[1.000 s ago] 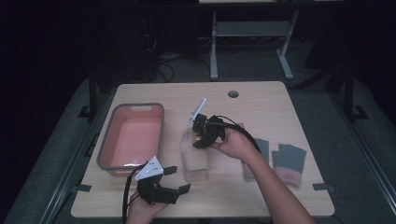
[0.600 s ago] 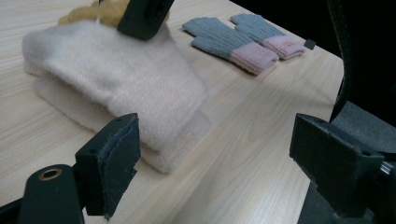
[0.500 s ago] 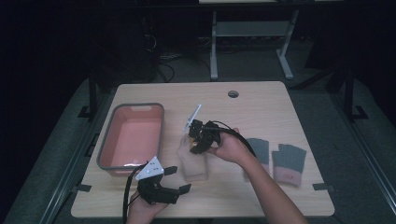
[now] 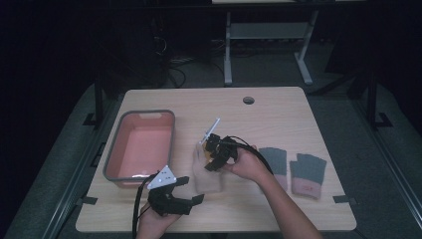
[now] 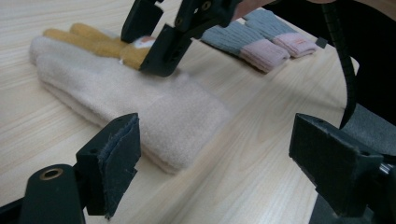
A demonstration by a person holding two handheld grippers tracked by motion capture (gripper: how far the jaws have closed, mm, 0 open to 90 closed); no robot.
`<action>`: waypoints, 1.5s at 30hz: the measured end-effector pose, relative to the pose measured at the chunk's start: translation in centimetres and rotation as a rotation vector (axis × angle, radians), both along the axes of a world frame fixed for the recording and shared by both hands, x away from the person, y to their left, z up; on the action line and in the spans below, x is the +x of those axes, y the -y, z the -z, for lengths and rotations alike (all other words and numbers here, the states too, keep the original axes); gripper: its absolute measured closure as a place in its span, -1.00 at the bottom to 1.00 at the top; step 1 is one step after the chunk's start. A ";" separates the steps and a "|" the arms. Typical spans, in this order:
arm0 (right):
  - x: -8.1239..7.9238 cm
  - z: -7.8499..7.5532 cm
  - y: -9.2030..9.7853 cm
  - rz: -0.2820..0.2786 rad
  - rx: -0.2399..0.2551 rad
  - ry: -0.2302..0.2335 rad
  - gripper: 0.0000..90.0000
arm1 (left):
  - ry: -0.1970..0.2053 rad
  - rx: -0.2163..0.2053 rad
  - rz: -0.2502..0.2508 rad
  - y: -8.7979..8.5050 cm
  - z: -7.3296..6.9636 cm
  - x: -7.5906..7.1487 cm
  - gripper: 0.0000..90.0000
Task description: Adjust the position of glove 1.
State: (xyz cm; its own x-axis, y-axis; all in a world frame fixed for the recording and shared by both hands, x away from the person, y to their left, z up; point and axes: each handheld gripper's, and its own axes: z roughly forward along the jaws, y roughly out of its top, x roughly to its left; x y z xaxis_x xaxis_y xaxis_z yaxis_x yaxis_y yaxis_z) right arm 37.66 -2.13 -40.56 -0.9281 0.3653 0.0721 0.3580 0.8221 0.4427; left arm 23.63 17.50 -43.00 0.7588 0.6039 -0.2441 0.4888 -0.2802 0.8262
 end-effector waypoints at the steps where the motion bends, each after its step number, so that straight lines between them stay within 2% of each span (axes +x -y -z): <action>1: -0.1 -0.1 0.1 0.005 0.000 0.002 -0.02 | -0.004 -0.001 -0.001 0.0 0.0 0.0 -0.63; 12: -0.2 -1.0 0.0 0.010 0.046 0.030 -0.09 | -0.004 0.012 0.002 0.3 0.0 -0.2 -0.63; 20: -0.1 -0.3 -1.7 -0.011 0.023 0.021 -0.07 | -0.001 0.014 0.004 0.3 0.0 -0.2 -0.63; 23: -0.1 0.4 -2.7 -0.025 -0.001 0.027 -0.04 | -0.001 0.016 0.006 0.3 0.0 -0.2 -0.63; 31: 0.0 1.6 -3.9 -0.034 -0.068 0.051 -0.02 | -0.001 0.019 0.009 0.2 0.0 -0.2 -0.63; 36: -0.1 1.8 -3.7 -0.033 -0.089 0.068 0.00 | -0.001 0.017 0.004 0.2 0.0 -0.2 -0.63; 41: 0.0 1.7 -3.1 -0.024 -0.101 0.064 0.01 | -0.004 0.020 0.004 0.3 0.0 -0.2 -0.63; 45: -0.2 1.7 -2.4 -0.015 -0.098 0.062 0.01 | -0.019 0.003 0.004 0.4 0.0 -0.1 -0.63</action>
